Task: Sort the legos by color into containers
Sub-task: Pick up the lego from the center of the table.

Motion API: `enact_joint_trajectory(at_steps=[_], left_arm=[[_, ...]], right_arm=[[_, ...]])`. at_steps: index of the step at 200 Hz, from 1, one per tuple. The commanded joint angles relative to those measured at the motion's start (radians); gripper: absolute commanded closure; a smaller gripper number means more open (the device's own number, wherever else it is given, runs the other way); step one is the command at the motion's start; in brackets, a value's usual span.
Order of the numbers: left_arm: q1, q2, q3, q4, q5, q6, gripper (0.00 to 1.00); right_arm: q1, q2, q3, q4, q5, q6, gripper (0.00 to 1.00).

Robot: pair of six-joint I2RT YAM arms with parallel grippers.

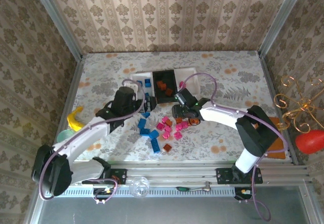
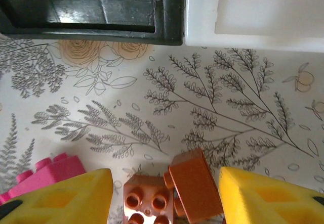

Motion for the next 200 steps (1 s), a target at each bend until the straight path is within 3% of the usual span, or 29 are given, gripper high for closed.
enact_joint_trajectory(at_steps=[1,46,111,165,200], left_arm=[[-0.008,-0.095,-0.082,0.008,-0.037,-0.052,0.00],[-0.009,-0.232,-0.216,-0.045,-0.043,-0.090,0.00],[-0.009,-0.235,-0.279,-0.028,-0.020,-0.127,0.00],[-0.007,-0.213,-0.272,-0.015,-0.008,-0.122,0.00],[-0.006,-0.211,-0.281,-0.014,-0.007,-0.126,0.00]], right_arm=[[-0.016,0.053,0.036,-0.048,0.012,-0.031,0.43],[-0.030,0.105,0.042,-0.050,-0.012,-0.032,0.53],[-0.033,0.081,0.011,-0.031,-0.017,-0.023,0.74],[-0.043,-0.036,-0.005,-0.037,-0.004,-0.033,0.80],[-0.041,-0.121,0.041,-0.017,-0.060,-0.053,0.82]])
